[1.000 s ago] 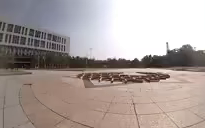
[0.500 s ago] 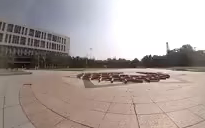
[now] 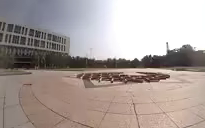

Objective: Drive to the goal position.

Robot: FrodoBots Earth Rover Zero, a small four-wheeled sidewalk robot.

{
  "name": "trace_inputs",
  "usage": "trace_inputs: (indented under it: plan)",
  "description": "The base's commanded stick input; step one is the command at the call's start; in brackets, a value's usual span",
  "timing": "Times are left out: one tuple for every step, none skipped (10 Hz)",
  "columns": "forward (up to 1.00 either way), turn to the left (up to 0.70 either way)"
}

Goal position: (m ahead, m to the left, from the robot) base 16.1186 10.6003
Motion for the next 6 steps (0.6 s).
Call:
trace_inputs:
  plan:
    - [0.05, 0.0]
    - [0.05, 0.0]
    - [0.04, 0.0]
    - [0.04, 0.0]
    - [0.04, 0.0]
    - [0.05, 0.0]
